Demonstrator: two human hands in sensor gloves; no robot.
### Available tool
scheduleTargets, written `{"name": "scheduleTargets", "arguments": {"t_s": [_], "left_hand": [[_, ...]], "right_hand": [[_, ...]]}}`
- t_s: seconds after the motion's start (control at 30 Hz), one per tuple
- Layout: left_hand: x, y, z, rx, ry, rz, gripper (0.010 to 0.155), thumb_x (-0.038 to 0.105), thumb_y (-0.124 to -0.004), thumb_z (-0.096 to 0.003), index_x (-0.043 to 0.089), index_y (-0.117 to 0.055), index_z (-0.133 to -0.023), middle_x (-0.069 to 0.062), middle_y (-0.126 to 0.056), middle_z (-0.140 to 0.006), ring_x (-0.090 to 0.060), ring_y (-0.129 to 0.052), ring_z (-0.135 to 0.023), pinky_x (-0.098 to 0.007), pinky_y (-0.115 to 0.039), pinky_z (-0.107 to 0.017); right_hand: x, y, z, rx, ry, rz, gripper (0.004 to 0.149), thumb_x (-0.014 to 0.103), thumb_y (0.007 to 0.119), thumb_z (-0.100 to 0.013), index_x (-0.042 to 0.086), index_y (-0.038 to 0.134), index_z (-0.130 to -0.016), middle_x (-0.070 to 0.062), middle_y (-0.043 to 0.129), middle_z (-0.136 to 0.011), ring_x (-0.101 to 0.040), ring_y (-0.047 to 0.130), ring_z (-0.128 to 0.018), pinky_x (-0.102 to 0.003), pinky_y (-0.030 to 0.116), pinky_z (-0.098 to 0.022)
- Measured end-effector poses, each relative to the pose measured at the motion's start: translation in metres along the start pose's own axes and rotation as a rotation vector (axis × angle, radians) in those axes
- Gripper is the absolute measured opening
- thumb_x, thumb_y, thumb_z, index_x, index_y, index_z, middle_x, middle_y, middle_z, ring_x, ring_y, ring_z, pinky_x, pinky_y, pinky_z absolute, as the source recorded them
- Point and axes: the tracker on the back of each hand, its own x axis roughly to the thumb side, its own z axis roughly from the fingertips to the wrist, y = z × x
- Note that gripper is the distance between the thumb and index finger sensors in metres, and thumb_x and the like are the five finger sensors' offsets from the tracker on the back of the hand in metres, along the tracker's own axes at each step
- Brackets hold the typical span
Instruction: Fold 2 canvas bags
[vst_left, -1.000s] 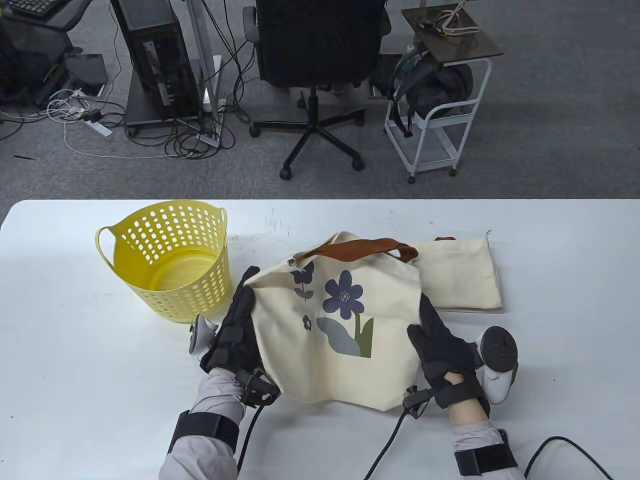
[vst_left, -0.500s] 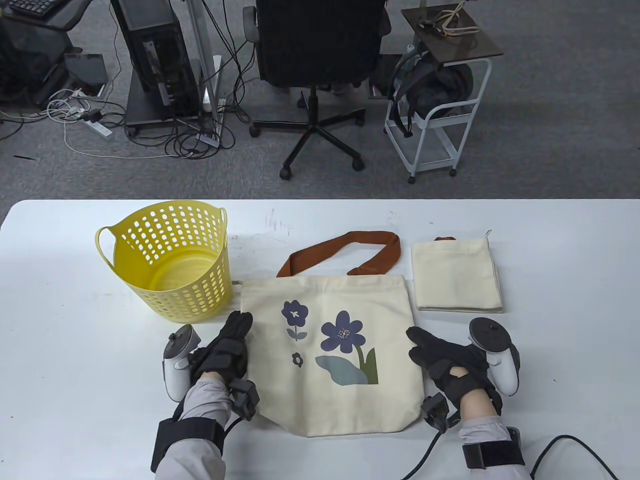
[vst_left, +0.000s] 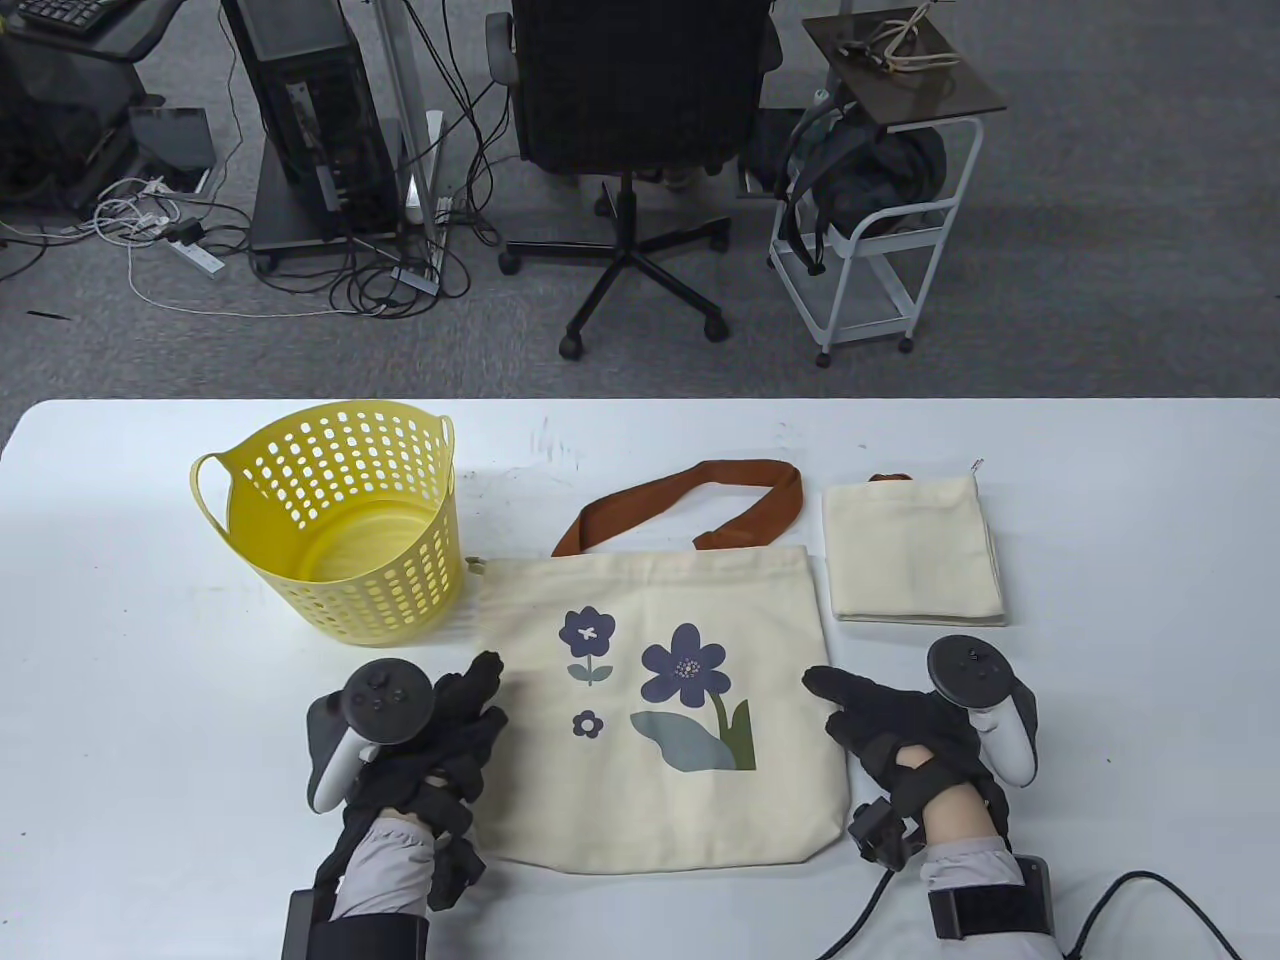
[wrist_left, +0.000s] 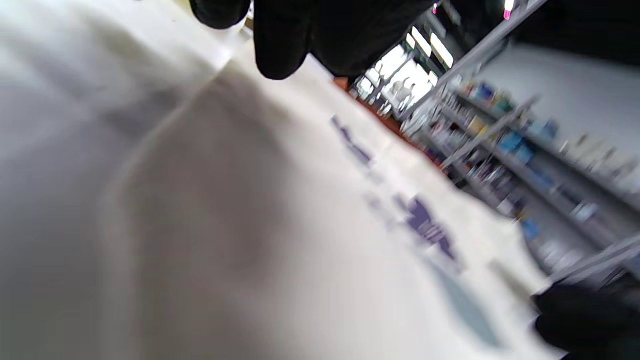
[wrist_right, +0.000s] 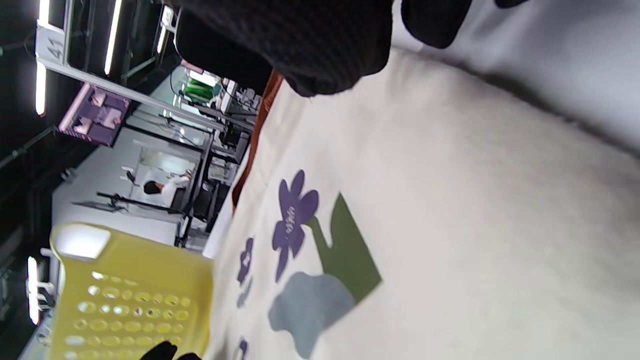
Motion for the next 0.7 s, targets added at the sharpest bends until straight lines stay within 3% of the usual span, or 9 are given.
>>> {"name": "scheduleTargets", "arguments": {"t_s": [0.1, 0.2, 0.37, 0.43, 0.57, 0.7], "left_hand": [[-0.004, -0.012, -0.003, -0.046, 0.020, -0.073, 0.061, 0.015, -0.075, -0.0608, 0.019, -0.050, -0.115, -0.008, -0.065, -0.118, -0.040, -0.036, -0.112, -0.072, -0.031, -0.074], [-0.007, -0.009, -0.004, -0.046, 0.023, -0.048, 0.061, 0.016, -0.077, -0.0606, 0.020, -0.051, -0.116, -0.007, -0.067, -0.117, -0.039, -0.035, -0.113, -0.072, -0.029, -0.074], [-0.020, -0.008, -0.004, -0.054, 0.037, 0.081, 0.060, 0.018, -0.076, -0.0617, 0.021, -0.050, -0.116, -0.006, -0.066, -0.118, -0.038, -0.027, -0.113, -0.067, -0.020, -0.074], [-0.023, -0.008, -0.004, -0.054, 0.039, 0.122, 0.060, 0.017, -0.074, -0.0618, 0.020, -0.050, -0.116, -0.006, -0.066, -0.118, -0.037, -0.026, -0.112, -0.066, -0.019, -0.074], [-0.024, -0.008, -0.005, -0.055, 0.040, 0.133, 0.059, 0.016, -0.073, -0.0618, 0.021, -0.051, -0.116, -0.006, -0.067, -0.117, -0.036, -0.026, -0.113, -0.065, -0.018, -0.074], [-0.025, -0.007, -0.006, -0.058, 0.041, 0.128, 0.058, 0.013, -0.073, -0.0611, 0.021, -0.053, -0.115, -0.005, -0.068, -0.117, -0.036, -0.027, -0.113, -0.065, -0.019, -0.074]], "right_hand": [[-0.004, 0.006, -0.005, 0.057, 0.012, 0.109, 0.058, 0.005, 0.077, -0.047, 0.012, 0.065, -0.104, -0.017, 0.053, -0.111, -0.051, 0.036, -0.098, -0.066, 0.031, -0.069], [-0.004, 0.013, -0.011, 0.192, 0.053, 0.271, 0.063, 0.000, 0.074, -0.047, 0.019, 0.059, -0.106, -0.008, 0.044, -0.114, -0.040, 0.024, -0.101, -0.059, 0.021, -0.072], [-0.006, 0.022, -0.014, 0.172, 0.111, 0.467, 0.073, -0.006, 0.075, -0.043, 0.028, 0.056, -0.105, 0.005, 0.037, -0.114, -0.026, 0.022, -0.102, -0.054, 0.019, -0.073], [-0.006, 0.024, -0.015, 0.167, 0.128, 0.492, 0.074, -0.001, 0.078, -0.045, 0.032, 0.050, -0.106, 0.010, 0.030, -0.114, -0.023, 0.017, -0.102, -0.053, 0.015, -0.073], [0.000, 0.028, -0.014, 0.027, 0.097, 0.561, 0.058, 0.019, 0.084, -0.052, 0.030, 0.059, -0.103, 0.006, 0.044, -0.113, -0.026, 0.032, -0.103, -0.056, 0.026, -0.076], [0.004, 0.025, -0.015, -0.028, 0.080, 0.545, 0.046, 0.028, 0.077, -0.054, 0.026, 0.070, -0.099, 0.004, 0.057, -0.109, -0.027, 0.043, -0.102, -0.059, 0.034, -0.075]]}}
